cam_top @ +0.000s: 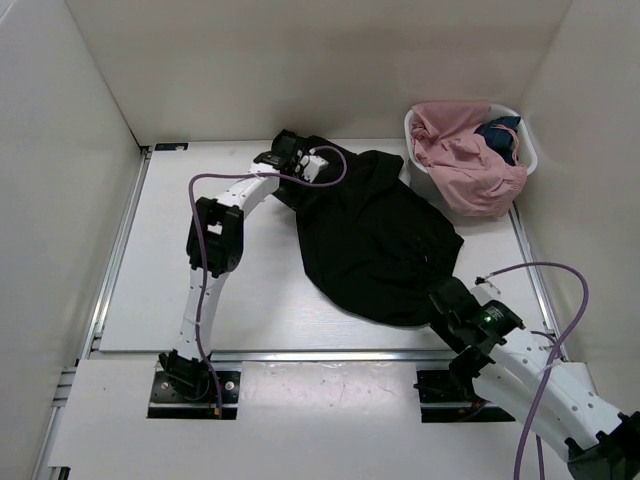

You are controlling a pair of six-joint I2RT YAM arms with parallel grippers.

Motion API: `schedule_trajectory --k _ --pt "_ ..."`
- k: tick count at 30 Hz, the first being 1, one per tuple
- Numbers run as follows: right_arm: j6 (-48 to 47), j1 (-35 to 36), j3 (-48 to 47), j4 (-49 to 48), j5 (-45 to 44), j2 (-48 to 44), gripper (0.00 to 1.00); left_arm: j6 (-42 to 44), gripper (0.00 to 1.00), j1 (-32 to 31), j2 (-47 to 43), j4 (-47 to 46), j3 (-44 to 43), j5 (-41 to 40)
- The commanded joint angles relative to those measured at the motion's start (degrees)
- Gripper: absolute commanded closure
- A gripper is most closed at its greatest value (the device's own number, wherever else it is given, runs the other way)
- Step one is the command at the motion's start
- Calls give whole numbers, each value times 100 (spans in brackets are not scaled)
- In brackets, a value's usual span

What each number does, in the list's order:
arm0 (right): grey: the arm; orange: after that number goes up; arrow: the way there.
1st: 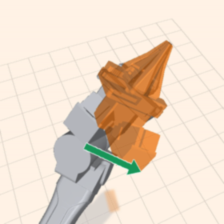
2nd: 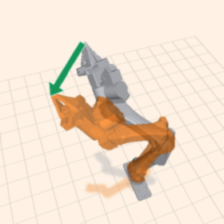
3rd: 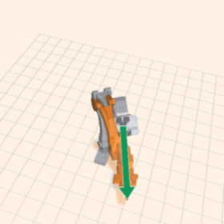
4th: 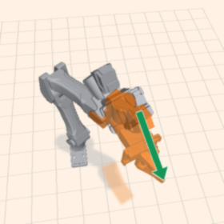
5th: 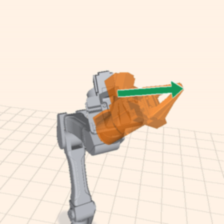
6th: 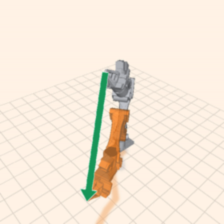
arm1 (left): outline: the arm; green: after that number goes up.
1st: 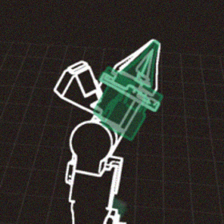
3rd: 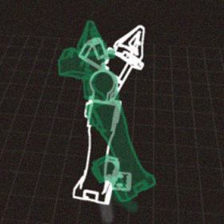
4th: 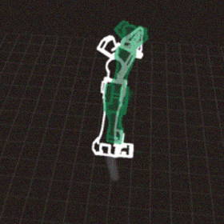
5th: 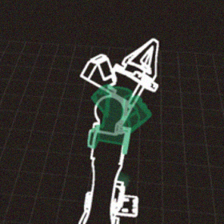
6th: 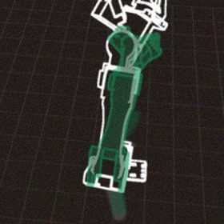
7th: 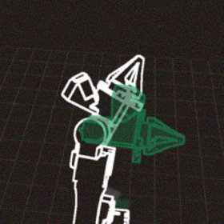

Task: Fold and stack the trousers
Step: Flatten the trousers out

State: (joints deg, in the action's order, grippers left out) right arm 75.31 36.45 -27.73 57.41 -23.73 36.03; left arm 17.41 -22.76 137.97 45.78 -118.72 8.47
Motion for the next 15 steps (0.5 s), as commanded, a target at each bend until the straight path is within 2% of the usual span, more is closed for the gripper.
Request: schedule_trajectory --k 1,4,5,6,7,9,11,13,14,15 --pt "205 -6 83 -755 -414 281 17 -150 14 -18 36 -43 155 313" --pt "45 -6 -83 -1065 -580 965 17 -150 41 -18 37 -96 375 120" --pt "115 -6 -171 -978 -676 1411 17 -150 53 -18 -15 -96 463 120" --pt "116 -6 -354 -977 -782 1633 17 -150 77 -18 -103 -96 576 120" --pt "116 -58 -426 -907 -1009 1844 17 -150 86 -18 -339 -148 847 68" --pt "3 -172 -497 -1037 -1160 2398 16 -98 86 -18 -656 -201 1200 137" --pt "-147 -330 -550 -1397 -1161 2829 19 -19 86 35 -1262 -271 1841 190" --pt "-367 -673 -550 -1574 -951 3110 38 43 86 148 -2067 -271 2559 190" --pt "-437 -787 -550 -1705 -854 3112 69 43 86 202 -2394 -271 2834 190" --pt "-534 -971 -454 -1828 -627 3164 85 43 86 263 -2737 -202 3124 138"
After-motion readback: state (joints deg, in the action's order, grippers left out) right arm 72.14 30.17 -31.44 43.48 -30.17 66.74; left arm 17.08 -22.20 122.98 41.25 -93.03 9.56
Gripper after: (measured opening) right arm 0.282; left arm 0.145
